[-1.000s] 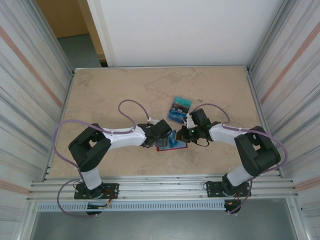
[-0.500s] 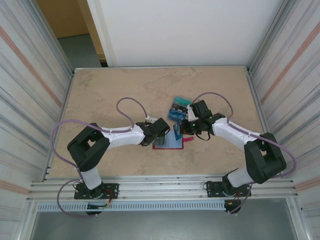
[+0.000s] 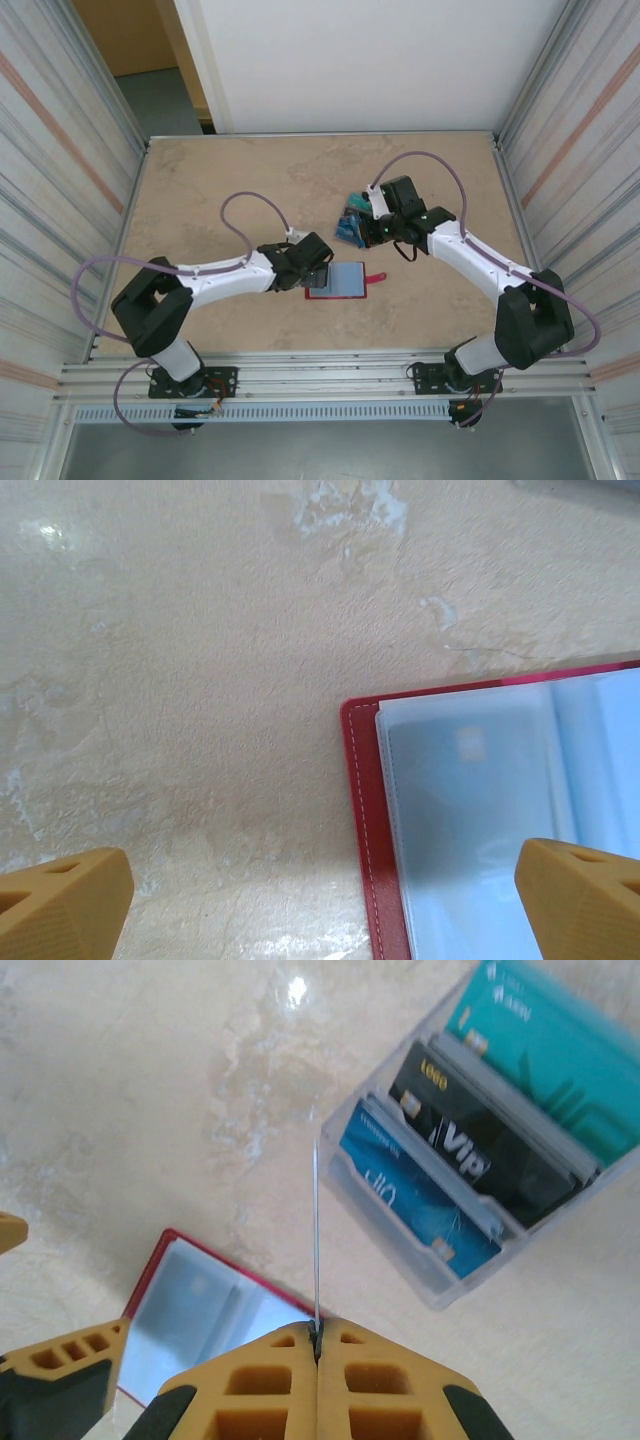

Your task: Take the credit cards out of the card holder

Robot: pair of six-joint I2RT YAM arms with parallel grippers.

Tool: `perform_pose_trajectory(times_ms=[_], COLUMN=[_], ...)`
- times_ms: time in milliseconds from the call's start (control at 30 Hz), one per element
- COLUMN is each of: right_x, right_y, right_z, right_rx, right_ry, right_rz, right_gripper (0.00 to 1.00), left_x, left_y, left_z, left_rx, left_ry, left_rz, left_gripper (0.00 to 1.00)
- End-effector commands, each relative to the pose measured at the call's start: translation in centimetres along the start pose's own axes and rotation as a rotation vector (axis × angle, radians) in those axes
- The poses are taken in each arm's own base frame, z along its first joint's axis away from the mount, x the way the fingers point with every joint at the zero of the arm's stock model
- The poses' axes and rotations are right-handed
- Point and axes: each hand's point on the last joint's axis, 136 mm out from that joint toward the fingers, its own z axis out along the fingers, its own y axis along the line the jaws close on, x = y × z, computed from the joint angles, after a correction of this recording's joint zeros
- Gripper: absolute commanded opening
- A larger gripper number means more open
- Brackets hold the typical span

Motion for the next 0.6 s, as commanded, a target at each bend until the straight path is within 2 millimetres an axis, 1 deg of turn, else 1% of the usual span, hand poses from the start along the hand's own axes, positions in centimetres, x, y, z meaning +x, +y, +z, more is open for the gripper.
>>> perform_pose_trajectory(times_ms=[0,67,200,367,567], right_x=[-2.8,-3.5,-4.2,-4.3,-4.3], right_y=[0.0,-0.1,-0.2,-0.3,-1.5], right_z=[-1.1,-1.0,-0.6,0.2,1.3], right_rx=[0.033,0.045,0.057,0.06,0.096], right_ry=[-0.075,-0.094,-0.094,-0.076,-0.036], right_rz=[-0.132,-0.17,-0.237,-0.321,-0.393], right_gripper=[0.0,0.0,0.0,0.0,0.0], left_x=[-0.3,-0.4,-0.4,-0.4,-0.6], left_y=[0.4,0.7,1.6,2.6,3.6], left_z=[-1.1,-1.5,-2.1,-2.6,-3.3], left_rx=[0.017,0.021,0.016,0.036,0.088], left_ry=[-0.037,-0.052,-0.081,-0.119,-0.18], left_rz=[-0.002,-0.007,-0.021,-0.061,-0.113], left_gripper=[0.99,0.99,0.99,0.99,0.99])
